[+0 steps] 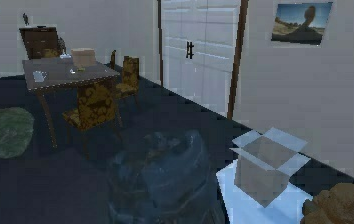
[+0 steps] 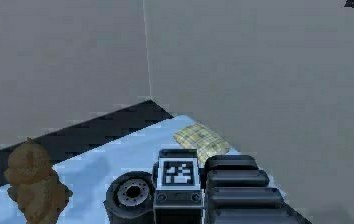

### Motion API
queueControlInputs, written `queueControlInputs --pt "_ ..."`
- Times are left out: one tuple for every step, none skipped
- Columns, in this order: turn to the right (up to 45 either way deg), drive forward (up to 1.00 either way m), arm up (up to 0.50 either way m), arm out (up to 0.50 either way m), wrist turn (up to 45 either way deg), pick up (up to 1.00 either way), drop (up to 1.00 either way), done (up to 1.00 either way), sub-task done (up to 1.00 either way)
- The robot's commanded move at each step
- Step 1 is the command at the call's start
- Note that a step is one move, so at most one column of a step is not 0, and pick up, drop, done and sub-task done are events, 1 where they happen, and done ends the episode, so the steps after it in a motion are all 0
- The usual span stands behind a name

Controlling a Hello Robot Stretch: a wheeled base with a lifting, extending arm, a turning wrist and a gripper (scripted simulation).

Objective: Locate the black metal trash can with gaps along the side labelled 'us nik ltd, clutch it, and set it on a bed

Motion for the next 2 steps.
queueControlInputs --pt "0.0 0.0 0.0 0.48 0.0 0.0 0.0 0.0 0.0" --pt "0.0 0.0 0.0 0.0 39.0 0.0 0.0 0.0 0.0"
